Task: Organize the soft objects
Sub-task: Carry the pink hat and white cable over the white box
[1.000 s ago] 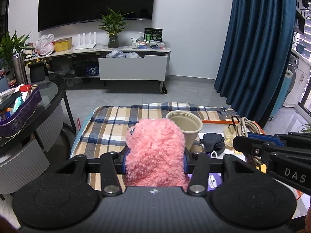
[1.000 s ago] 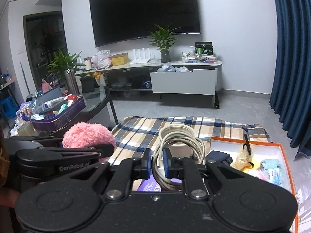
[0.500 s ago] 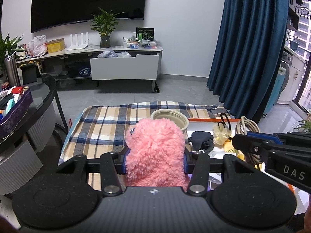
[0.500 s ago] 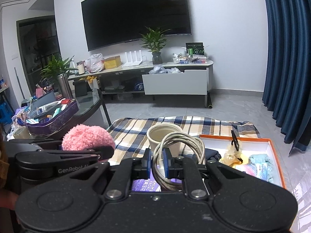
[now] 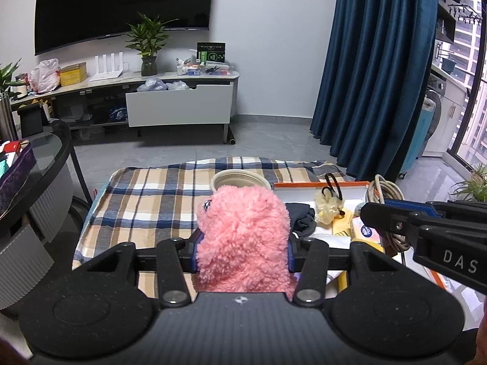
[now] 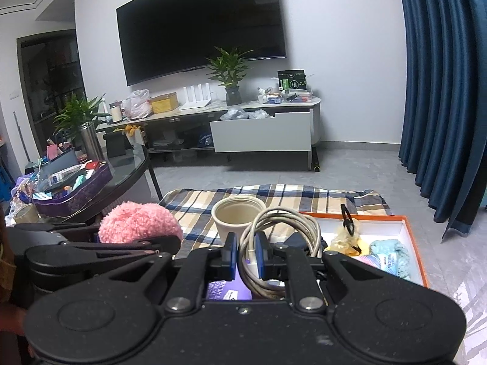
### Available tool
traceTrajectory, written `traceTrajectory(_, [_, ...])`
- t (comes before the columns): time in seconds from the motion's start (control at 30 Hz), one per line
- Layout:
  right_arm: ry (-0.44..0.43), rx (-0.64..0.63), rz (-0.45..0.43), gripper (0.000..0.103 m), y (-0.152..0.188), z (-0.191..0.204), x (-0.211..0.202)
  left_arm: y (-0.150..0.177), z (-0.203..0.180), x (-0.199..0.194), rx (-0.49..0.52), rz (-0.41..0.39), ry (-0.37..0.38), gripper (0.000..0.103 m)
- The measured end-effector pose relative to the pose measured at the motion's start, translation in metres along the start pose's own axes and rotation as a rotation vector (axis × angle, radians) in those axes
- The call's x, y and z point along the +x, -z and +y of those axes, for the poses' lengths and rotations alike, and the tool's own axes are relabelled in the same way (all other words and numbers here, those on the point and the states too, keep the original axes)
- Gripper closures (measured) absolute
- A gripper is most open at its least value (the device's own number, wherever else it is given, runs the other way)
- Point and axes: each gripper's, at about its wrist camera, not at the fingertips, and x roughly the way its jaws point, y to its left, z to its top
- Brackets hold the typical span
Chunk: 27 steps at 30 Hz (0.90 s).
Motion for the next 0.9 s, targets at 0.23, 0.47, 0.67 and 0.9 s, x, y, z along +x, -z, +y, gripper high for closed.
traceTrajectory(0.23, [0.018,0.010,-0.006,0.087,0.000,-0.008,-0.004,-0.001,-0.008,0.001,0.013,0.001,0.020,0.055])
traceTrajectory(0.47, [0.037,0.022,-0.015,0.087,-0.001,-0.016,-0.009,-0.003,-0.018,0.005,0.025,0.004,0.046,0.055])
traceTrajectory(0.67, [0.054,0.031,-0.023,0.087,-0.001,-0.023,-0.013,-0.004,-0.026,0.007,0.040,0.005,0.062,0.055])
traceTrajectory(0.9, [0.067,0.041,-0.028,0.087,-0.001,-0.030,-0.016,-0.004,-0.034,0.009,0.057,0.007,0.081,0.055])
